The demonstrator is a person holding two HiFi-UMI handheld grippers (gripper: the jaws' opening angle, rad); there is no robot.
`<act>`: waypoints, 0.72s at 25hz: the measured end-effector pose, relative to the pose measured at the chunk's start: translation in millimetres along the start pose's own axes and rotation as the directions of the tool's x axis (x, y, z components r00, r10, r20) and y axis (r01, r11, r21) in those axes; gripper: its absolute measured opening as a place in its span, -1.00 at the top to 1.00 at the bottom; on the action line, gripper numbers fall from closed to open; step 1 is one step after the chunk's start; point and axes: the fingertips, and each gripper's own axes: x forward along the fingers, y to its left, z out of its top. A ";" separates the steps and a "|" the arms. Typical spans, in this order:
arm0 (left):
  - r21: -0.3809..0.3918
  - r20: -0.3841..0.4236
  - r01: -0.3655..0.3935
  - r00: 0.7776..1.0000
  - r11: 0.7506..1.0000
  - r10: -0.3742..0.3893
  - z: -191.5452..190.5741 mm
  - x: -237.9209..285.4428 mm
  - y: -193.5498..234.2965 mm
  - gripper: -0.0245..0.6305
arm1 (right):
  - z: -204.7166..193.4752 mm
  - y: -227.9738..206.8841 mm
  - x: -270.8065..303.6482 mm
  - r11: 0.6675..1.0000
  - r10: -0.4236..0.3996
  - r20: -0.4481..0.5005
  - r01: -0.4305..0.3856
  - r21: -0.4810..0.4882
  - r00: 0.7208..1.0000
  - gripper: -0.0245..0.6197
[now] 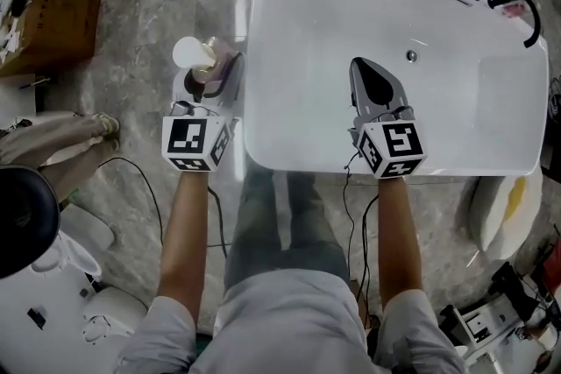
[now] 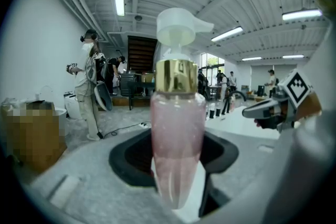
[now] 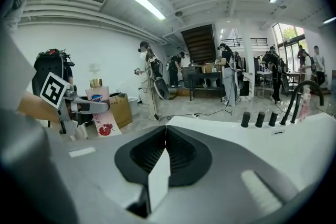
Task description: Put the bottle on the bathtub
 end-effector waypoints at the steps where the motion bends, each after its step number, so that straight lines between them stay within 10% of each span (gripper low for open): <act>1: -0.001 -0.004 -0.002 1.000 1.000 0.002 -6.6 4.0 -0.1 0.27 | -6.1 -2.8 3.3 1.000 0.001 -0.005 -0.001 0.001 1.000 0.91; 18: -0.038 -0.049 -0.028 0.998 0.999 0.027 -97.5 57.1 14.0 0.27 | -86.7 -10.8 61.0 0.998 0.054 -0.071 -0.052 0.030 0.996 0.91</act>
